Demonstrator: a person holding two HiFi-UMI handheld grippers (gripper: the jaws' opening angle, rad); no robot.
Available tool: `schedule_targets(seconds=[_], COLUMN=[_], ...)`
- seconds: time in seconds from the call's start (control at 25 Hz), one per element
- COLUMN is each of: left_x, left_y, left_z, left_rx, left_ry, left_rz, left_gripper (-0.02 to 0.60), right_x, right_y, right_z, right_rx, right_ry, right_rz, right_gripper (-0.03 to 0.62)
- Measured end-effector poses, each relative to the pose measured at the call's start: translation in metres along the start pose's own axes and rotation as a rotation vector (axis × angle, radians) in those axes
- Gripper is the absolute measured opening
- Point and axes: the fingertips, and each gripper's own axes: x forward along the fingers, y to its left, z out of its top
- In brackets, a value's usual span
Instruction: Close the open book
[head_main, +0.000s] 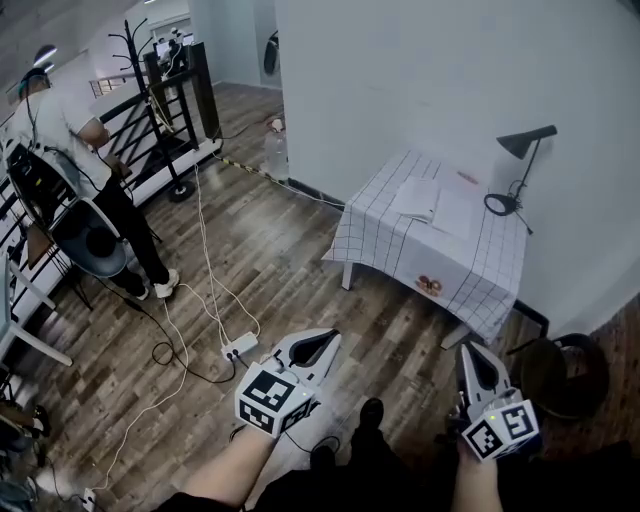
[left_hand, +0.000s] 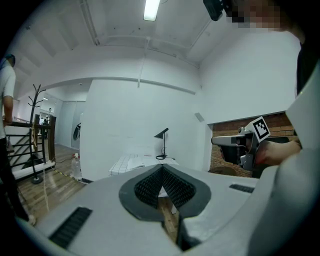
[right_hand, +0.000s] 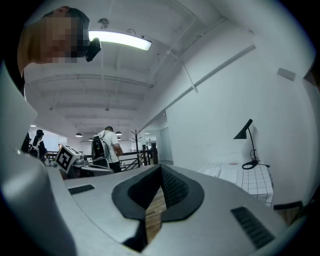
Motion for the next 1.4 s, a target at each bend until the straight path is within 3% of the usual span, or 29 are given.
schedule_targets(seconds=[0.32, 0.64, 0.96, 1.4], left_x=[0.057, 0.178, 0.285, 0.367], left_y=[0.035, 0.051, 0.055, 0.073], left_z=[-0.001, -0.001, 0.024, 0.017], left_rx=[0.002, -0.005, 0.019, -0.023], left_ry=[0.039, 0.098, 0.128, 0.146], left_rz=[0.035, 0.000, -0.014, -0.054], left_gripper=[0.003, 0.003, 0.003, 0.003], right_x=[0.058, 0.121, 0.161, 0.200], right_y=[-0.047, -0.148, -0.247, -0.299], right_z=[-0.013, -0.015, -0.002, -0.016], right_rx=[0.034, 0.058, 0.067, 0.067], right_ry=[0.015, 0.034, 0.042, 0.108], right_rz=[0.024, 0.010, 0.016, 0.002], right_gripper=[0.003, 0.003, 0.003, 0.003])
